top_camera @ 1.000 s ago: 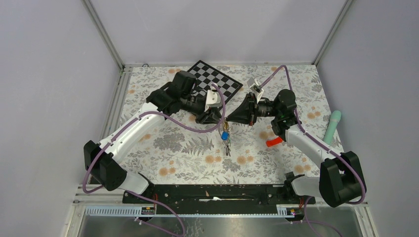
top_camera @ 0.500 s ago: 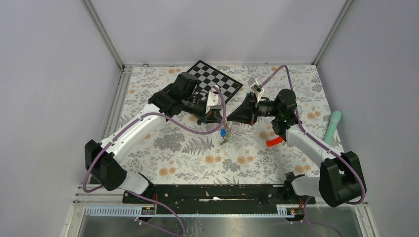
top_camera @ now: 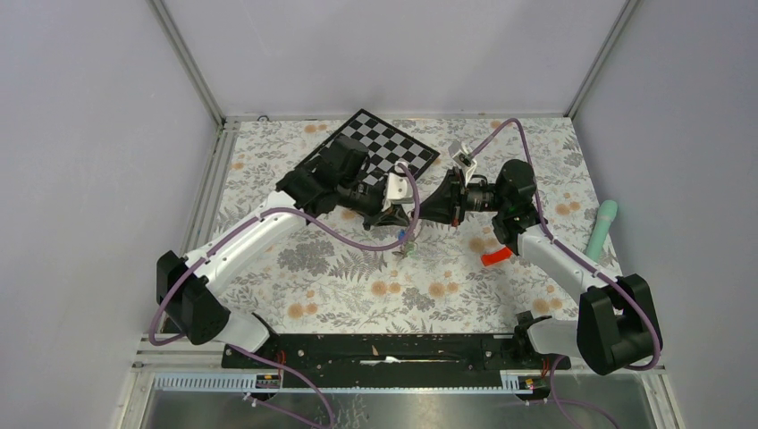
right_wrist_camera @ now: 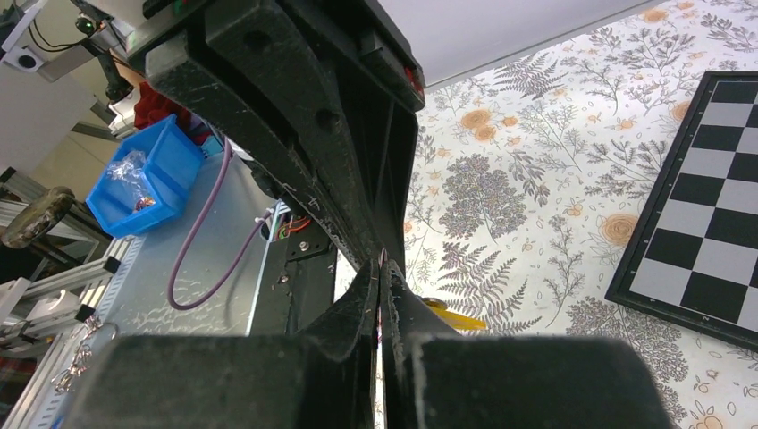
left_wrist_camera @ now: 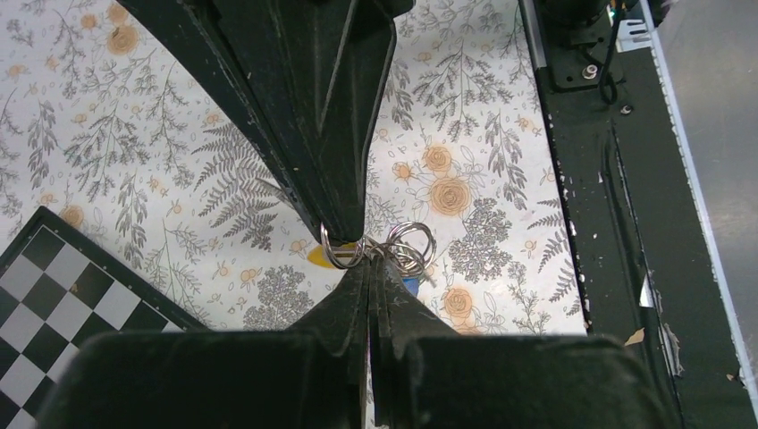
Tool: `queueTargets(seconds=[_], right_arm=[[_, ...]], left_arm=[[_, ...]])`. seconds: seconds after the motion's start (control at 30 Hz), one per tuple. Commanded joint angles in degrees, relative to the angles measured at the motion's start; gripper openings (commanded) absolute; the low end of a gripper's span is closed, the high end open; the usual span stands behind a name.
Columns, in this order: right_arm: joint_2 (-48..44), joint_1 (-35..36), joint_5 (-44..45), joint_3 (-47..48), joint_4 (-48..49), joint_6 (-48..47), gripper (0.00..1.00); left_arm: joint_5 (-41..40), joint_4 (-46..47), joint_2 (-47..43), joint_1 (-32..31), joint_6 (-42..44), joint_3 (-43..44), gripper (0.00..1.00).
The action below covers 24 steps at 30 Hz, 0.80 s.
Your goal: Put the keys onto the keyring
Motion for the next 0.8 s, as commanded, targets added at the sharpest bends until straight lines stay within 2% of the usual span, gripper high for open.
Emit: queueTargets(seconds=[0.0,0.2,0.33,0.43,0.5,0.77], right_arm=[[-0.1,-0.1,2.9,3.0,-0.3,-2.3,0.00],[0.0,-0.1,2.9,3.0,-1.7,-3.7,0.00],[-0.3,-0.1,1.7,3.0,-2.4,-5.1,0.00],[-0.6,-0.3,0.6,2.8,-2.8,-6.3,0.00],[-0.8,-0.4,-0.1,2.6,-2.8,-7.0,0.00],[-1.4,-0.4,-1.0,2.4,-2.9,-7.6,0.00]], left_arm=[[-1.9,3.5,-0.1,-2.3,0.1,0.3,0.00],[-3.7,3.6,-0.1,-3.0,0.0,0.8,0.02],[-6.0,4.1,-0.8,-2.8,-1.1,0.9,0.25],[-6.7,4.1,-1.4,-2.3,-1.8,0.9,0.38],[-5.8,4.6,-1.8,-1.4,-2.8,1.0,0.43],[0.2,8.4,-1.3,1.1,-9.3,0.5,0.45]])
